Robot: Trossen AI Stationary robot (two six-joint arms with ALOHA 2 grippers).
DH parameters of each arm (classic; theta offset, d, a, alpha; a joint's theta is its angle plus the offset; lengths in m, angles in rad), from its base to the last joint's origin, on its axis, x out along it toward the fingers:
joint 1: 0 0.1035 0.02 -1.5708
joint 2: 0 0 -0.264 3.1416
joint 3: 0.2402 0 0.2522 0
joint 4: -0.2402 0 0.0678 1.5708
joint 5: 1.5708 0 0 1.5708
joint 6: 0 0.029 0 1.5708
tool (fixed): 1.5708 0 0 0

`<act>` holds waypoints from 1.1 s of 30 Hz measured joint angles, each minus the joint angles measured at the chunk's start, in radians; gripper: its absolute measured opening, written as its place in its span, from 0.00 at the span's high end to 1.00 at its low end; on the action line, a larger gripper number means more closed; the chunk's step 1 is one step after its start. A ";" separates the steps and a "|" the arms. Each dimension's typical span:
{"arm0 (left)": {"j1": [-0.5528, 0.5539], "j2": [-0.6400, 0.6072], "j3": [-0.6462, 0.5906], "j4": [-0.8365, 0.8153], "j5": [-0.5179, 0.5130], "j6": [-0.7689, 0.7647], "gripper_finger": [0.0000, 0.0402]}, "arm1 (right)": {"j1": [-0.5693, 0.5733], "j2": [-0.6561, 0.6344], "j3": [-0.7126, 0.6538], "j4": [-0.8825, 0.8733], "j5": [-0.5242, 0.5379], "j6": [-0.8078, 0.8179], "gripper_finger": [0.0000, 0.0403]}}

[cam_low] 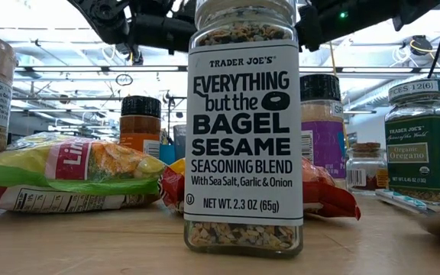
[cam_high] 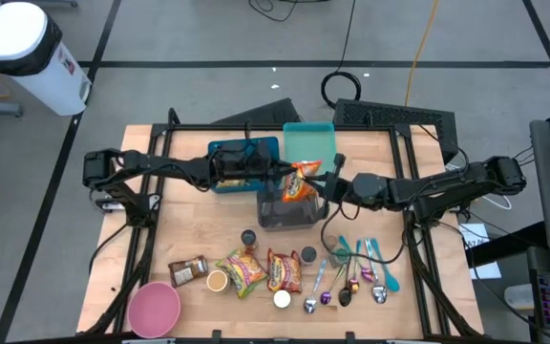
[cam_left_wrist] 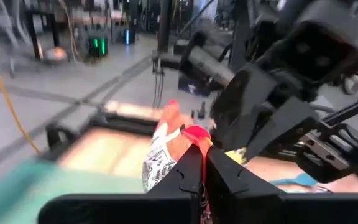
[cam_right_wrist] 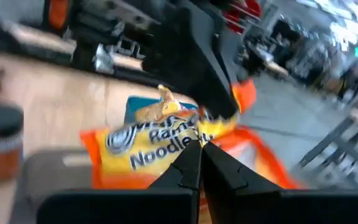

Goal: Pick & Place Food Item
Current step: Put the orange noodle pack into the blue bin

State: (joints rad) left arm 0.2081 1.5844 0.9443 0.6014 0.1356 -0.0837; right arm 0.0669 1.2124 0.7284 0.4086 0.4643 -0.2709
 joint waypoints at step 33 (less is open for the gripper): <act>0.368 -0.201 -0.476 0.170 -0.164 0.212 0.99 | 0.031 -0.098 0.000 -0.093 0.005 0.155 0.69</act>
State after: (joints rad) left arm 0.5759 1.3838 0.4681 0.7716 -0.0282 0.1284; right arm 0.0981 1.1141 0.7288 0.3158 0.4688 -0.1162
